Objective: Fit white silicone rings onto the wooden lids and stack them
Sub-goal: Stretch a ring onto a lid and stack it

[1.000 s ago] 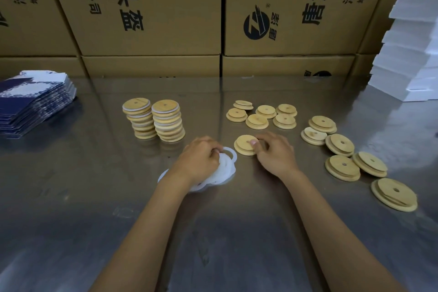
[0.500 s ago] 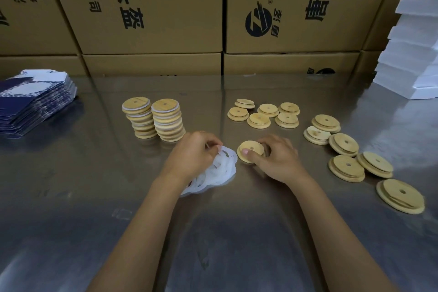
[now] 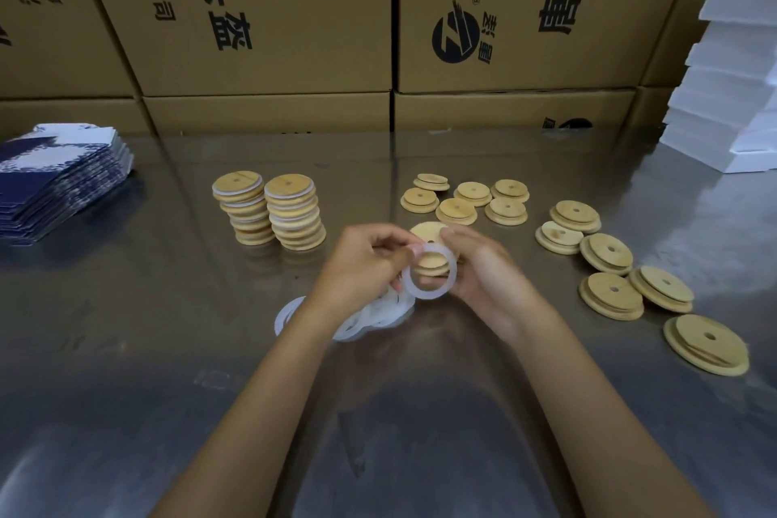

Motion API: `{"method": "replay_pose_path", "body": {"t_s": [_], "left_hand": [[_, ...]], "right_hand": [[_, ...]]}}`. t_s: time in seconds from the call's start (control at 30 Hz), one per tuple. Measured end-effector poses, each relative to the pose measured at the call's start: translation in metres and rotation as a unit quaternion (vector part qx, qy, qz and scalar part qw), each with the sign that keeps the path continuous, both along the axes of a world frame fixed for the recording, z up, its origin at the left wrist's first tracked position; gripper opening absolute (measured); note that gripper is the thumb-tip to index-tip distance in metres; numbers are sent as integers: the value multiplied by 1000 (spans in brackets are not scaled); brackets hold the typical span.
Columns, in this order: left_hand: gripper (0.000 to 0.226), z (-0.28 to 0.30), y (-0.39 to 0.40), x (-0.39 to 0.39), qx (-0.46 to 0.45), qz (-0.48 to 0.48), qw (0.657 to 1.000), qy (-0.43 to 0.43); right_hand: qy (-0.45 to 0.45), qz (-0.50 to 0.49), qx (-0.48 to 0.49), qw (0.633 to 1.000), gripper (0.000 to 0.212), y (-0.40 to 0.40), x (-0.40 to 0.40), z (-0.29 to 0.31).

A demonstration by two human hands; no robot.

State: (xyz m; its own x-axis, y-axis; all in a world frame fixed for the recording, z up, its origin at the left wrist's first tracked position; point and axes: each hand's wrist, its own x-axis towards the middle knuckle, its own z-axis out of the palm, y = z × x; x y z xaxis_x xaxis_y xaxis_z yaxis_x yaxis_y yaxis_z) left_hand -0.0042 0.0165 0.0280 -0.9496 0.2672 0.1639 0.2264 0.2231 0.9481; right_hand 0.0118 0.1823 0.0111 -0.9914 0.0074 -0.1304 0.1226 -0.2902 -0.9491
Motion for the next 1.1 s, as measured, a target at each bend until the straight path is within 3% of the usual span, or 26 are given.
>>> {"method": "replay_pose_path", "body": {"t_s": [0.1,0.27,0.47,0.7,1.1], "left_hand": [[8,0,5,2,18,73,996,42],[9,-1,5,3,-31,107,987,114],[10,-1,2,0,-61,116,981,144],[18,-4,-1,-4,-86,95,982,139],[19,-4,-4,-9,-7,50,998,25]], "right_hand": [[-10,67,-22,997,46,-1,2,2],[47,99,90,990,27,-4,6,-2],[55,105,104,987,25,-4,9,1],[56,80,111,989,23,-3,8,0],[33,24,23,999,25,-4,1,-8]]}}
